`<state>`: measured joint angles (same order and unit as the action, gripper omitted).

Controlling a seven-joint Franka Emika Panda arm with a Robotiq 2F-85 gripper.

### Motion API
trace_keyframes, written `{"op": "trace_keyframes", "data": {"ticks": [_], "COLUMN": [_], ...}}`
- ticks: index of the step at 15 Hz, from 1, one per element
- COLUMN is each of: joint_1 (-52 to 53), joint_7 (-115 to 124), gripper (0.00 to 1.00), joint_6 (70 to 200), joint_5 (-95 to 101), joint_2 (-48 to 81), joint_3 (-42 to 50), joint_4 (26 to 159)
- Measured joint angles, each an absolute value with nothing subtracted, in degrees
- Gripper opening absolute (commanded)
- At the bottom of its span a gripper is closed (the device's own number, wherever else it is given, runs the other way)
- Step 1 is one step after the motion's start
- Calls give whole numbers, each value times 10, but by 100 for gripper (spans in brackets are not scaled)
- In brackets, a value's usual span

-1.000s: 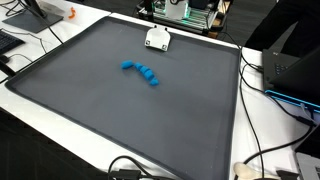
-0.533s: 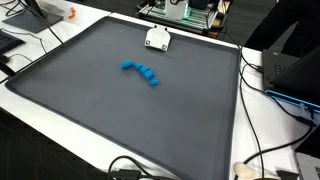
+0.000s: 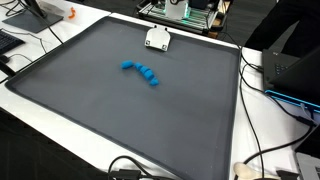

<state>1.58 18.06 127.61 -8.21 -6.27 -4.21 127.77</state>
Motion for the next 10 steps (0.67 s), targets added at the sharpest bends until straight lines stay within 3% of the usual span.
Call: {"op": "trace_keyframes", "data": {"ticks": [10], "joint_1": [23], "joint_7": [28], "gripper": [100], "joint_6": [1200], "joint_5": [-42], "joint_2": [16], "joint_3": [-42], "joint_4": [1184]}}
